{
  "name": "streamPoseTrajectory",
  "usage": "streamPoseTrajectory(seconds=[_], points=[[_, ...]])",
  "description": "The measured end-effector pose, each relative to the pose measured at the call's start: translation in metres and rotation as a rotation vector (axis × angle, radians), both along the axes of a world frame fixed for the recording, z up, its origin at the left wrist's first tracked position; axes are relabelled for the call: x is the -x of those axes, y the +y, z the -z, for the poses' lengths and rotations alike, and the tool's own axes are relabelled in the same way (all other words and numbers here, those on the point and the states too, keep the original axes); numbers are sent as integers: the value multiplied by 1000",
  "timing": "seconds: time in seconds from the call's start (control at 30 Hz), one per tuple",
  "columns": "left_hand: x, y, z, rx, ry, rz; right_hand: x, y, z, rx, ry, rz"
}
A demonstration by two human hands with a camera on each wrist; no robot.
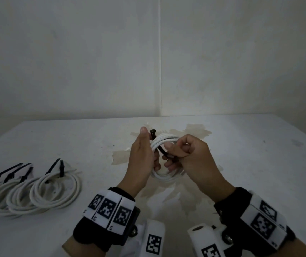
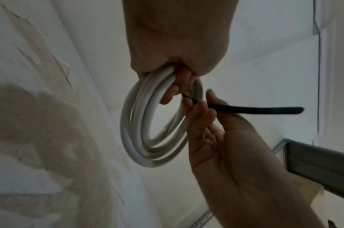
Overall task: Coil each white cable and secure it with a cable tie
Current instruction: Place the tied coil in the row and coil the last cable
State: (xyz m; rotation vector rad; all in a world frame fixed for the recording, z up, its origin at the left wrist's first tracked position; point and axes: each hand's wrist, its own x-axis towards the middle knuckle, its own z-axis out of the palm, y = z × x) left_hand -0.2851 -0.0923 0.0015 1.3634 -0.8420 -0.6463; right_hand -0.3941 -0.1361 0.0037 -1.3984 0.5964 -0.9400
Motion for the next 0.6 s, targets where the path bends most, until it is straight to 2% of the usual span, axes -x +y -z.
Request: streamPoseTrajectory(seconds=[0.07,0.17,0.27,0.37,0.47,0.6], points=[[-1,0,1,9,-34,-1,7,0,0,39,12,-119],[-3,-3,4,16,-68,-32,15,-1,3,211,54,-255],[-3,-6,6,1,-72,-61,18,-1,6,422,118,-292],[-5,-10,6,22,-48,-93,17,1,7,498,164,-352],[-7,-7,4,17,-28,-75,15,2,10,585,144,-362],[-7,-3,2,-25,-16,-66,10,-1,13,686,110,-276]])
